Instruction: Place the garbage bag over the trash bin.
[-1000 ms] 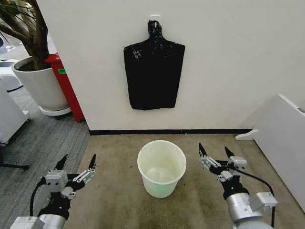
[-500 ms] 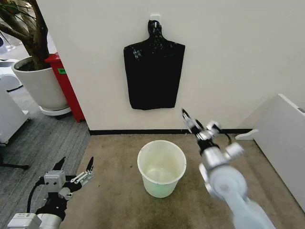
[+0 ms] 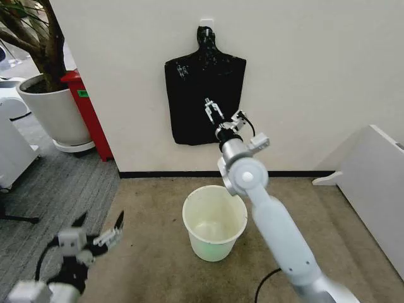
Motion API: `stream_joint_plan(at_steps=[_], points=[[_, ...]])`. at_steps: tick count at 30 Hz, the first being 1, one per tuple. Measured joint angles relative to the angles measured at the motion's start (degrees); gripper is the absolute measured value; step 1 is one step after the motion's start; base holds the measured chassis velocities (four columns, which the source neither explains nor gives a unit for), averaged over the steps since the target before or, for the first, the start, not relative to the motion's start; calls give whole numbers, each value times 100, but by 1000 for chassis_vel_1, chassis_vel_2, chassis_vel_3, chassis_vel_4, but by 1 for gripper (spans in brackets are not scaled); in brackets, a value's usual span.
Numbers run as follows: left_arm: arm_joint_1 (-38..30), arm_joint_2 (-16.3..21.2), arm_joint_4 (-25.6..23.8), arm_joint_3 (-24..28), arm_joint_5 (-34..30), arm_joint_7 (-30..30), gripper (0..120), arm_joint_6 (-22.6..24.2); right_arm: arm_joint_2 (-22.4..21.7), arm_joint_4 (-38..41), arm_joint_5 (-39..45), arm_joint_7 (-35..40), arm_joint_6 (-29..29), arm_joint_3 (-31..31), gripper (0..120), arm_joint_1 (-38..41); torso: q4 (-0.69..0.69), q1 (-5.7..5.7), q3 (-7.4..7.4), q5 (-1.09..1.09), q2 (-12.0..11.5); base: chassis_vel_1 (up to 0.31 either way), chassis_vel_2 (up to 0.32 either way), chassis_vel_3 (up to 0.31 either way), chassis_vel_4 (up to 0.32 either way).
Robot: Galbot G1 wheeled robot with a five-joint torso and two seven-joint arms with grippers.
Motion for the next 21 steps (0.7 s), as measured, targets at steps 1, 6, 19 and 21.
stream_joint_plan(at_steps=[1,6,19,21], points=[[0,0,0,0,0,0,100,0,0,0,0,0,0,0,100,0,0,0,0,0,0,0,0,0,0],[-22,38,0,-5,-13,-1,100,3,368,-456,504,28,64,250,100,340,5,0,0,2,0,0,0,0,0],[156,-52,0,-37,-100,-27,100,1,767,-1667,1326,175,28,804,100,1864,3,0,-1,3,1,0,0,0,0],[157,-55,0,-37,-103,-27,100,1,766,-1911,1294,100,-2,820,100,2066,4,0,-1,4,1,0,0,0,0]])
